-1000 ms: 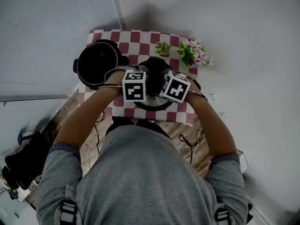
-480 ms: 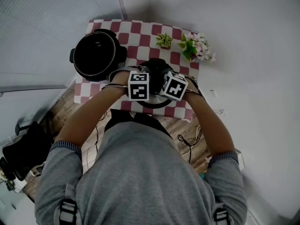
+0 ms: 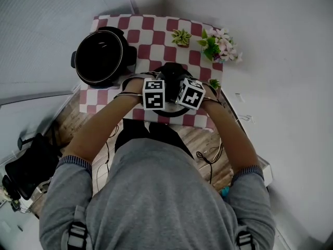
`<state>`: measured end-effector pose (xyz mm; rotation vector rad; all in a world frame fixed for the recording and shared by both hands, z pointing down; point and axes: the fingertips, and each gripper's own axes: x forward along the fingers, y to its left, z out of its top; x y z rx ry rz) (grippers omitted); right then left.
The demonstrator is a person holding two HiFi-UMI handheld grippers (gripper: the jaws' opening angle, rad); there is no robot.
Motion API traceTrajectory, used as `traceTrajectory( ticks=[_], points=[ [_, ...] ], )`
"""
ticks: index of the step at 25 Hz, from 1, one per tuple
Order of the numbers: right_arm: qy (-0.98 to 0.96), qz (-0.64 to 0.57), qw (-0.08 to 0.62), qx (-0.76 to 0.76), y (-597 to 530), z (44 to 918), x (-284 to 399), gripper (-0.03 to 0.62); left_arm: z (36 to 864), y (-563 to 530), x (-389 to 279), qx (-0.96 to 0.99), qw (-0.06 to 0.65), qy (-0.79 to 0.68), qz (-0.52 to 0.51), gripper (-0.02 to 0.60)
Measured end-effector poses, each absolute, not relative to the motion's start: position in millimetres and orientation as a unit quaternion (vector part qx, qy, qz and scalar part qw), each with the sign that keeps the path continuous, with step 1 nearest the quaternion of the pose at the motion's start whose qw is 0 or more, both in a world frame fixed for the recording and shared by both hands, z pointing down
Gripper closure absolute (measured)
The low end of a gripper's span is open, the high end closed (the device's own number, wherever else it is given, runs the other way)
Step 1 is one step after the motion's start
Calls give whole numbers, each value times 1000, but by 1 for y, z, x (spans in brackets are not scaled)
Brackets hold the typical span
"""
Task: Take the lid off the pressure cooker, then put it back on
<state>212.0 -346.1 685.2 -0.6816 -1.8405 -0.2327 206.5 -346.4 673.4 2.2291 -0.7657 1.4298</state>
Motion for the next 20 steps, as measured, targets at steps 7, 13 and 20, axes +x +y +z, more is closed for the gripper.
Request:
traceTrajectory(
  ticks=[7, 13, 20],
  points=[
    [-776, -104, 553, -285, -347, 717, 212, 301, 706, -347, 205, 789, 194, -274, 514, 301],
    [-774, -102, 556, -284, -341, 735, 216, 301, 724, -341, 210, 791, 197, -265, 514, 301],
    [-762, -140, 574, -265, -341, 750, 226, 299, 734, -339, 220, 799, 193, -258, 507, 305]
  ],
)
